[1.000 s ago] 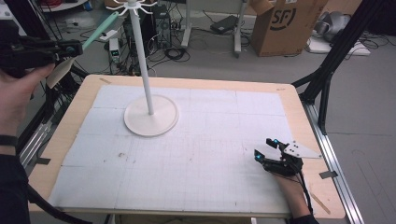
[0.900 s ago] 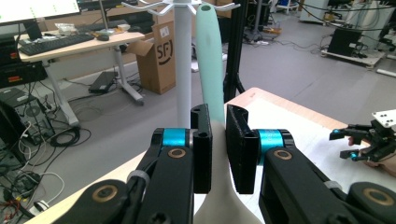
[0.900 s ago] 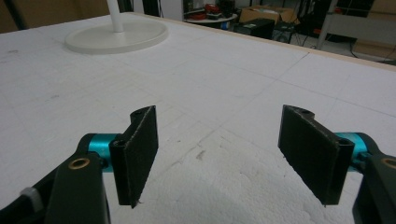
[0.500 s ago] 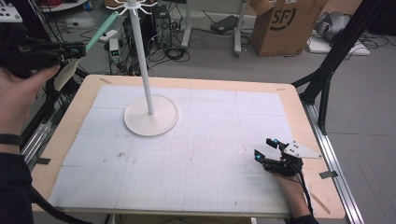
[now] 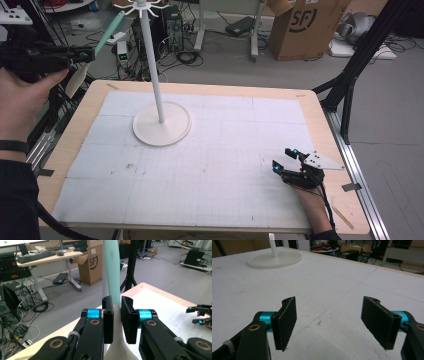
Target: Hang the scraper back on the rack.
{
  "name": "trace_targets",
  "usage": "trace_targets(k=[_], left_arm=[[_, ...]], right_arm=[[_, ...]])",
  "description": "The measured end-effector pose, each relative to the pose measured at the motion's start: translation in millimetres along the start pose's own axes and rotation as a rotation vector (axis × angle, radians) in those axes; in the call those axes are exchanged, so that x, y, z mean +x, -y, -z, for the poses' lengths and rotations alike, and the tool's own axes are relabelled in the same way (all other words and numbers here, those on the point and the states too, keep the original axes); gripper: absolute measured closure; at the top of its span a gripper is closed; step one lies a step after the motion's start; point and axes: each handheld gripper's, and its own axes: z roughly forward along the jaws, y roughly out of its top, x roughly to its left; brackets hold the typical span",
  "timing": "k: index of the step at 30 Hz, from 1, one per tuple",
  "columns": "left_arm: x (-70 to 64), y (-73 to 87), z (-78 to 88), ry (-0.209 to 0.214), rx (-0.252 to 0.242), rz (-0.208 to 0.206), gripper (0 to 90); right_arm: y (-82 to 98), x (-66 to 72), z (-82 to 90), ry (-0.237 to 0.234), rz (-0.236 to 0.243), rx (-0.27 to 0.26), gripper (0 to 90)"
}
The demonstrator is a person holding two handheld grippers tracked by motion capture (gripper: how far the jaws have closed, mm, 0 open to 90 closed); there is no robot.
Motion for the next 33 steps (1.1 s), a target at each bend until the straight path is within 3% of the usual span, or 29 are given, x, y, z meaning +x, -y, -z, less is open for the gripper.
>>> trace_targets(k=[6,8,11,15,18,25,29,33], left_arm=[[-2.0,7.5,-4.6,-0.003,-0.018,-0.011,76.7],[-3.3,14.4,-5.1,-0.019,-0.029,-0.007,56.8],[-7.5,31.9,-3.3,0.006,-0.039,-0.022,43.2],[-20.9,74.4,-0.9,-0.019,-0.089,-0.086,28.3],[-29.8,112.8,-3.5,-0.002,-0.109,-0.090,23.7],[-48.8,203.4,-18.8,0.073,-0.163,-0.043,21.4],[-53.8,245.3,-26.3,0.073,-0.164,-0.035,19.9],[-54.7,272.3,-29.7,0.059,-0.154,-0.021,18.8]], right_arm=[[0.0,0.0,0.0,-0.001,0.000,0.000,28.4],[0.0,0.1,0.1,0.000,0.000,0.002,28.4],[0.0,-0.1,0.0,-0.001,0.002,0.001,28.4],[0.1,-0.4,0.1,-0.002,0.000,0.001,28.4],[0.2,-1.2,0.3,-0.003,-0.006,0.000,28.4],[0.1,-0.9,0.1,-0.002,-0.006,0.005,28.6],[0.2,-0.8,0.2,0.001,-0.004,0.004,28.5],[0.1,-0.3,0.1,0.004,-0.002,0.003,28.6]])
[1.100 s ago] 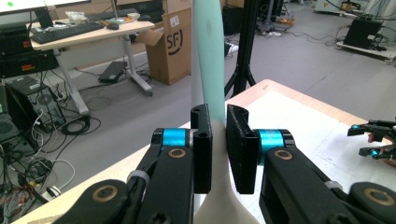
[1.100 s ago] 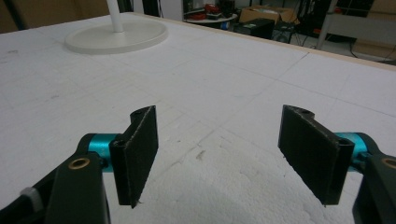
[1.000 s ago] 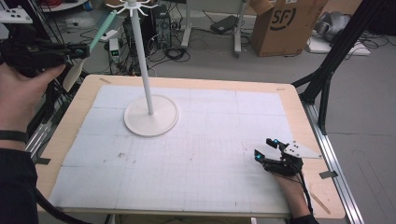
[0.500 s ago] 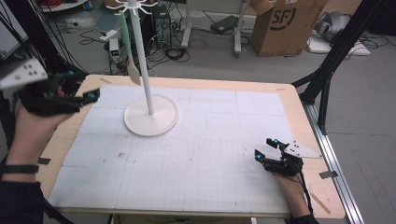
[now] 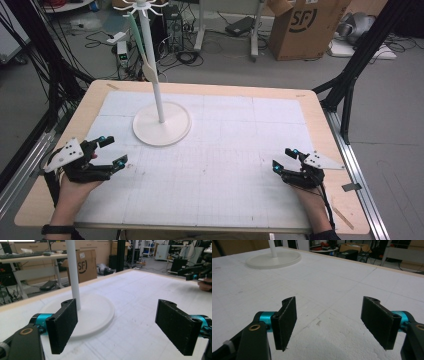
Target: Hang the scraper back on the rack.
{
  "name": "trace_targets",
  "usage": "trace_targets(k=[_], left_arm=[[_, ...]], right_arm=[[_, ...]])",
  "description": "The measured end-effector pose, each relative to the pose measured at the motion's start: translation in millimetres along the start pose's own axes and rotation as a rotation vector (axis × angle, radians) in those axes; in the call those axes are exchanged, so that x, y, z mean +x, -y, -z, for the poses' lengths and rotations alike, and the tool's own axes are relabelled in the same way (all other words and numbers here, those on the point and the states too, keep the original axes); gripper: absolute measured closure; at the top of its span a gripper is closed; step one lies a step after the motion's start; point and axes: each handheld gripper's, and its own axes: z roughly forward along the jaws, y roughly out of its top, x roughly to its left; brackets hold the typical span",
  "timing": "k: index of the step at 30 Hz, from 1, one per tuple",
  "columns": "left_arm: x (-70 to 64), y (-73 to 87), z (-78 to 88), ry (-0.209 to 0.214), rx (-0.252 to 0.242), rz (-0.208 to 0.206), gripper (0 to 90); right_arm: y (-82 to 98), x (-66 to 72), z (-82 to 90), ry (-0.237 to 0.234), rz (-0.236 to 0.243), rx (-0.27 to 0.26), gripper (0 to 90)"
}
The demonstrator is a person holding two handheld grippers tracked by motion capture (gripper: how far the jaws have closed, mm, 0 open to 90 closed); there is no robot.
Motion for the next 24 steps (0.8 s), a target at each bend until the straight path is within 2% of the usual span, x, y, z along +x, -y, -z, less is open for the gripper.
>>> trace_targets(k=[7,13,18,24], left_arm=[[-0.6,21.1,-0.2,-0.018,0.052,0.019,18.8],[-0.5,30.8,-1.3,-0.039,0.069,0.018,18.7],[-0.9,36.5,-5.3,-0.057,0.114,0.013,18.7],[-0.2,37.3,-4.1,-0.079,0.102,0.029,18.2]], right_arm=[[0.0,-0.7,-0.3,0.000,-0.005,0.001,28.5],[-0.1,-0.5,-0.3,0.000,-0.005,0.002,28.5],[-0.1,-0.7,-0.3,-0.001,-0.008,0.002,28.5],[0.1,-1.2,-0.1,-0.002,-0.012,0.001,28.5]])
